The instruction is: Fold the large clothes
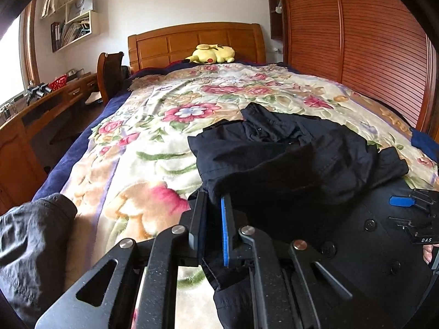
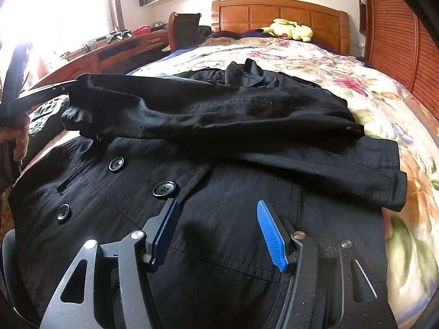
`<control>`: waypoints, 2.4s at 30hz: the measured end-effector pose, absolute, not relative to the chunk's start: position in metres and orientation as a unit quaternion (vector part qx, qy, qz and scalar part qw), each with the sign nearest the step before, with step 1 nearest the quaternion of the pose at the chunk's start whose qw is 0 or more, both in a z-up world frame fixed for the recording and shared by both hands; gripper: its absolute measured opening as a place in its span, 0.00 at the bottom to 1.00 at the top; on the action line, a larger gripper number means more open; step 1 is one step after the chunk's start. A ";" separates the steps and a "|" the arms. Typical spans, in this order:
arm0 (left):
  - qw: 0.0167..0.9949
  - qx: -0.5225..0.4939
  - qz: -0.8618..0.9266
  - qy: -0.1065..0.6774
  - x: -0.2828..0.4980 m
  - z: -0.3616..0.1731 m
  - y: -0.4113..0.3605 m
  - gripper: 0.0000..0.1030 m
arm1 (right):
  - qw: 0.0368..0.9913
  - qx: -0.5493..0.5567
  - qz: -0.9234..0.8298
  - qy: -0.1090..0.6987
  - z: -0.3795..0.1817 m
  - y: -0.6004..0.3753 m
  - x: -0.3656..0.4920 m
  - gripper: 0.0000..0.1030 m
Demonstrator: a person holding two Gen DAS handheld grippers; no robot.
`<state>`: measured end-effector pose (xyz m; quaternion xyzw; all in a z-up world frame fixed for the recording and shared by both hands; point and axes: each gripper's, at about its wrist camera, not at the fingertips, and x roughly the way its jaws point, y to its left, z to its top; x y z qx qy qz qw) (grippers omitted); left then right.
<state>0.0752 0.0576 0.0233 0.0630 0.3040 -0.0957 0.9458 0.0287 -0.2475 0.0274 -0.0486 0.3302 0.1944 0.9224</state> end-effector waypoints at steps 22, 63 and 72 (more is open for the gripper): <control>0.931 0.060 -0.132 0.334 0.024 0.010 0.057 0.82 | 0.922 -0.047 0.197 0.331 0.028 -0.250 0.029 0.59; 0.886 0.086 -0.121 0.440 -0.026 -0.056 0.063 0.83 | 0.928 -0.058 0.183 0.320 0.042 -0.260 0.004 0.59; 0.905 0.067 -0.100 0.408 -0.051 -0.038 0.103 0.83 | 0.942 -0.057 0.120 0.309 0.049 -0.323 -0.055 0.59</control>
